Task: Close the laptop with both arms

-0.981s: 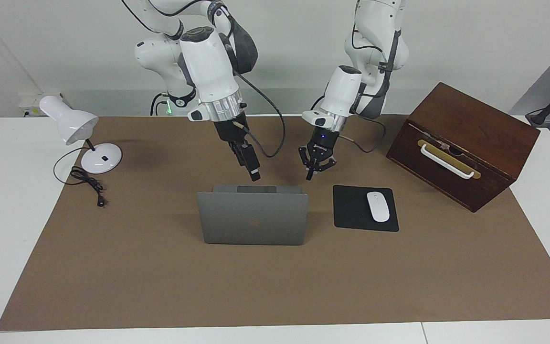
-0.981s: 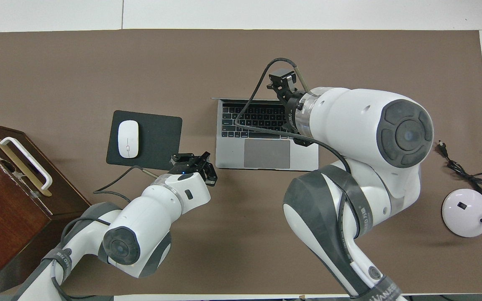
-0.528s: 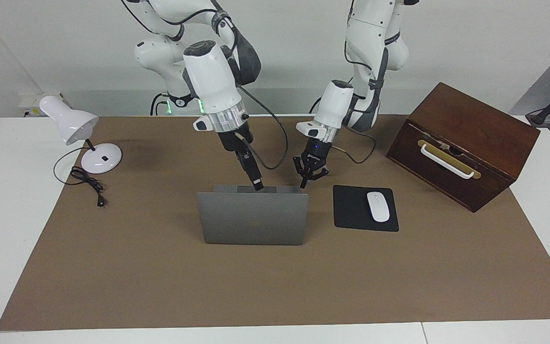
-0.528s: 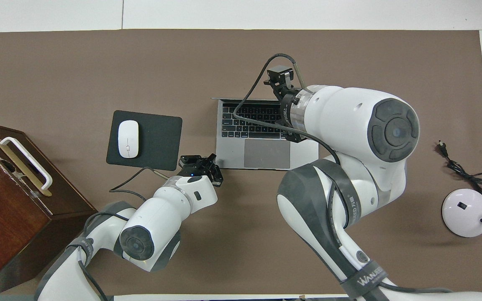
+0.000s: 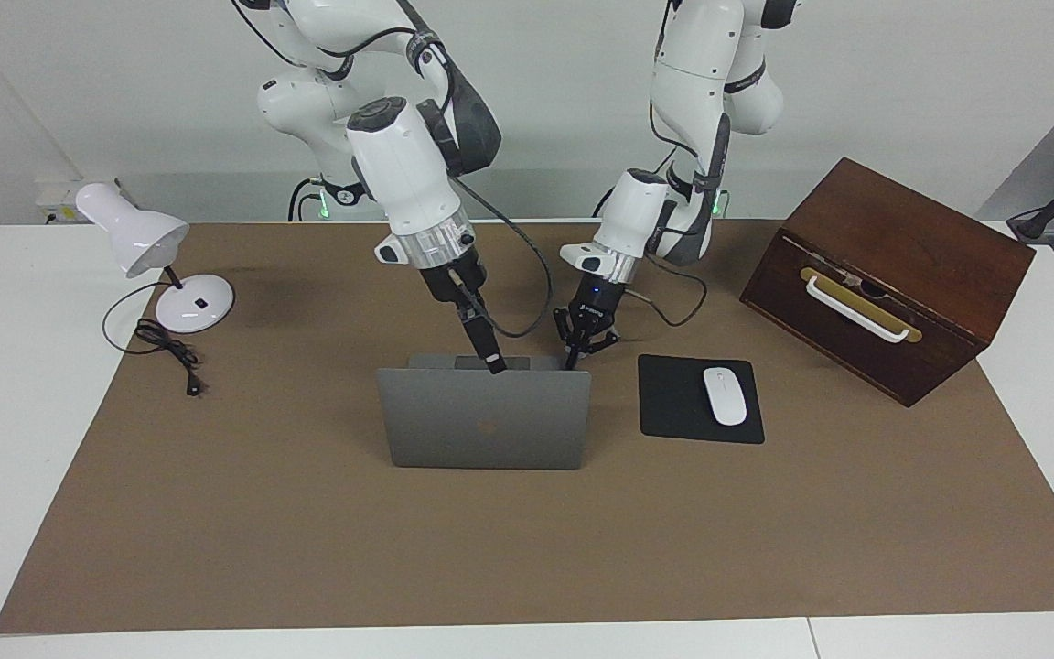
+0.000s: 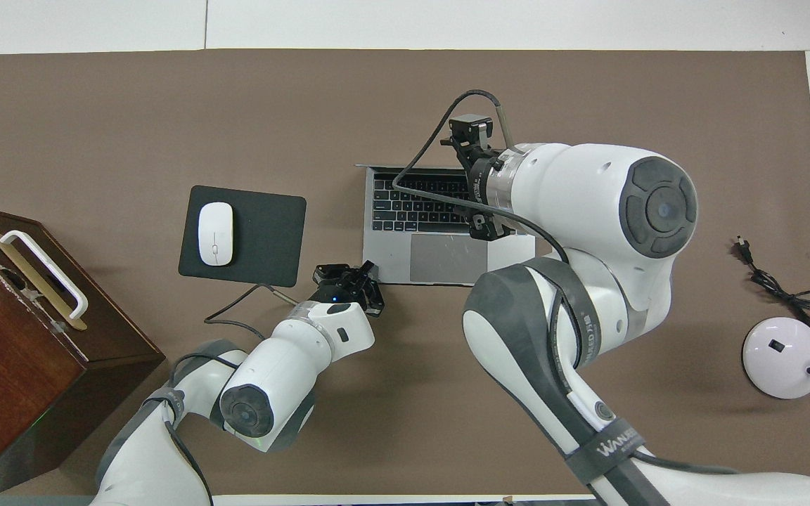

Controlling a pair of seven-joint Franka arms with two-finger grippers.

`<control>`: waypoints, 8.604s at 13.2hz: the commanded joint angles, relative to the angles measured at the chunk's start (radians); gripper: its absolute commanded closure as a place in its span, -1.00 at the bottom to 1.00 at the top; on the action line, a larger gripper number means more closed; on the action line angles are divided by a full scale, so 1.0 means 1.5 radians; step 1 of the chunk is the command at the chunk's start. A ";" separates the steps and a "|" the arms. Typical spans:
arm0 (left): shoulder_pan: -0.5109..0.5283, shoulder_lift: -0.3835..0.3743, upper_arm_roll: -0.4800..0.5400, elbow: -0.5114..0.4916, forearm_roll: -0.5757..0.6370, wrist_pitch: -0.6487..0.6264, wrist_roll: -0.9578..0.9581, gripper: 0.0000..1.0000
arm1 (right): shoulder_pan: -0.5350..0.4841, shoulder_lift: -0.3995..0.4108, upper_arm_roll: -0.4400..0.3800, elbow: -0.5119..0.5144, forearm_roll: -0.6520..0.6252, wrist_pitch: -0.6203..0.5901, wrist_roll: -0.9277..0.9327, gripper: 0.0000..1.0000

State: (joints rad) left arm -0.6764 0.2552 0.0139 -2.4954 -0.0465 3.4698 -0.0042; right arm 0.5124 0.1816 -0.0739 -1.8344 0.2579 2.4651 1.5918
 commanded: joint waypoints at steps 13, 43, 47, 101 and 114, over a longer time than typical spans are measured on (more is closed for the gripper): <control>-0.015 0.023 -0.010 0.009 -0.004 0.015 -0.010 1.00 | -0.010 0.061 0.005 0.001 0.047 0.066 0.002 -1.00; -0.002 0.050 -0.007 0.019 0.050 0.015 -0.007 1.00 | -0.008 0.027 0.018 -0.083 0.197 -0.110 -0.095 -1.00; -0.003 0.052 -0.007 0.023 0.050 0.015 -0.008 1.00 | -0.008 0.037 0.018 -0.106 0.202 -0.083 -0.119 -1.00; 0.067 -0.115 -0.018 -0.030 0.104 -0.209 -0.062 1.00 | -0.308 -0.243 0.000 0.072 -0.235 -0.393 -1.039 -1.00; 0.079 -0.175 -0.015 0.175 -0.024 -0.586 -0.054 1.00 | -0.304 -0.207 0.001 0.019 -0.198 -0.504 -0.998 -1.00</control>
State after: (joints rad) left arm -0.5696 -0.0058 -0.0056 -2.3038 -0.0468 2.6859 -0.0859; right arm 0.0611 -0.1043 -0.0801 -1.7701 -0.0745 1.7652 0.0564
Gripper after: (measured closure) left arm 0.991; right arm 0.000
